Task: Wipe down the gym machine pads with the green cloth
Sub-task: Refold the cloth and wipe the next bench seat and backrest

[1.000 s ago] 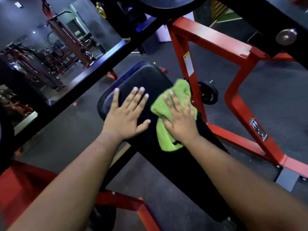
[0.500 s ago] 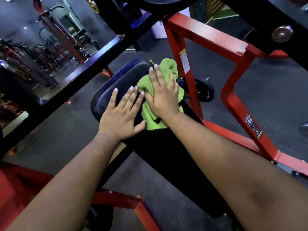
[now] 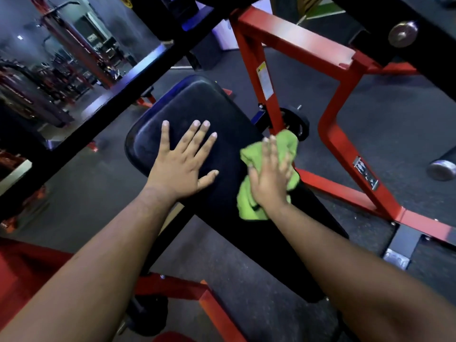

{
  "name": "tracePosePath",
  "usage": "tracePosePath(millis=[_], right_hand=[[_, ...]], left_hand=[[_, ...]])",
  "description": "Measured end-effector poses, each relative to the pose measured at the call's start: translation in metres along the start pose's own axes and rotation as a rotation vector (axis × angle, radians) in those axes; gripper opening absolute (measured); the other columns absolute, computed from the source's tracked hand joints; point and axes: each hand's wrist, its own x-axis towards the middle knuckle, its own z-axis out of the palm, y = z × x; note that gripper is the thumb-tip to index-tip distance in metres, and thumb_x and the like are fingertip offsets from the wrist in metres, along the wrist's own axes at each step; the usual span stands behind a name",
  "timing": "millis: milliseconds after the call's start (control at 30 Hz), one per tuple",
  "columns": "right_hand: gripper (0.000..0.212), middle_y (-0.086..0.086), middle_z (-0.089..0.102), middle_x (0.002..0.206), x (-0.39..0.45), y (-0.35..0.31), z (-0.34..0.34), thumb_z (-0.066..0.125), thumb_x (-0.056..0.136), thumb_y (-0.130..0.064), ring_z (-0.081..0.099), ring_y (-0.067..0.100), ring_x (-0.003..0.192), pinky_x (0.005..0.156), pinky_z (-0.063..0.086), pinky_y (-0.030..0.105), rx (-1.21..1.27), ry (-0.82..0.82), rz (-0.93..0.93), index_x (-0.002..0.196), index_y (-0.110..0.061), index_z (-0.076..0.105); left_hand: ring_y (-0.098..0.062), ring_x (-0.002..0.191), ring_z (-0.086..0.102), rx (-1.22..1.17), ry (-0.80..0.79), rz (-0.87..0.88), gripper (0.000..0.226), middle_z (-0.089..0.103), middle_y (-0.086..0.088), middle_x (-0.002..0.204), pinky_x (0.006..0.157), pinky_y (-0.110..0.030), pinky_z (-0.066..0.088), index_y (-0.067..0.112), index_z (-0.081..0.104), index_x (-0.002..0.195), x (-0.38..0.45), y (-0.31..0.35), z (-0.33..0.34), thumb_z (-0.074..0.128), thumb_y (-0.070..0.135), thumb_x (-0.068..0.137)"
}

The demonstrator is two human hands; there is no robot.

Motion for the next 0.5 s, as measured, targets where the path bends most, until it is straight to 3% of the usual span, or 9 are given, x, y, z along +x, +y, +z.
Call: tracePosePath(millis=[100,200,267,367,433,500], right_hand=[[0.080,-0.015,-0.005,0.171,0.010,-0.014,-0.005,0.034,0.093,-0.060,0.001,0.044,0.155,0.117,0.016,0.066,-0.047,-0.017,-0.133,0.164,-0.033,0.006],[0.081,-0.020,-0.005,0.170,-0.010,0.043,-0.010,0.036,0.091,-0.061,0.007,0.042,0.154,0.115,0.021,0.066,-0.099,-0.047,-0.225,0.163,-0.038,0.008],[0.082,-0.021,-0.005,0.169,-0.032,0.101,-0.007,0.035,0.088,-0.062,0.015,0.043,0.152,0.114,0.024,0.064,-0.151,-0.088,-0.118,0.163,-0.040,0.010],[0.084,-0.013,0.004,0.171,-0.073,0.173,-0.007,0.025,0.086,-0.066,0.019,0.041,0.152,0.115,0.029,0.064,-0.093,-0.125,0.230,0.163,-0.037,0.009],[0.085,-0.007,0.012,0.171,-0.082,0.179,-0.006,0.024,0.086,-0.065,0.019,0.041,0.152,0.116,0.026,0.064,-0.004,-0.097,0.373,0.163,-0.031,0.013],[0.084,-0.002,0.022,0.169,-0.062,0.150,-0.003,0.027,0.086,-0.061,0.025,0.044,0.150,0.117,0.026,0.063,0.044,-0.058,0.371,0.162,-0.025,0.023]], left_hand=[[-0.022,0.158,0.008,-0.056,0.042,0.113,0.083,0.011,-0.008,0.170,0.120,-0.071,0.003,0.017,0.021,0.162,0.002,0.037,0.008,0.033,0.067,0.097],[-0.023,0.158,0.007,-0.057,-0.009,0.188,0.084,0.009,-0.008,0.171,0.120,-0.070,0.000,0.022,0.014,0.163,0.000,0.063,0.020,0.031,0.070,0.097],[-0.023,0.158,0.001,0.004,-0.083,0.217,0.087,0.002,-0.008,0.171,0.120,-0.069,-0.007,0.021,0.006,0.164,0.002,0.071,0.024,0.025,0.073,0.096],[-0.023,0.158,-0.007,0.058,-0.117,0.178,0.089,-0.006,-0.009,0.171,0.119,-0.069,-0.008,0.021,0.001,0.163,0.002,0.072,0.025,0.017,0.076,0.095],[-0.024,0.158,-0.008,0.066,-0.125,0.176,0.090,-0.007,-0.009,0.171,0.119,-0.069,-0.007,0.021,0.000,0.163,0.004,0.072,0.025,0.016,0.076,0.095],[-0.024,0.158,-0.008,0.073,-0.128,0.175,0.090,-0.008,-0.009,0.171,0.119,-0.069,-0.007,0.020,0.000,0.163,0.004,0.072,0.024,0.015,0.076,0.095]])
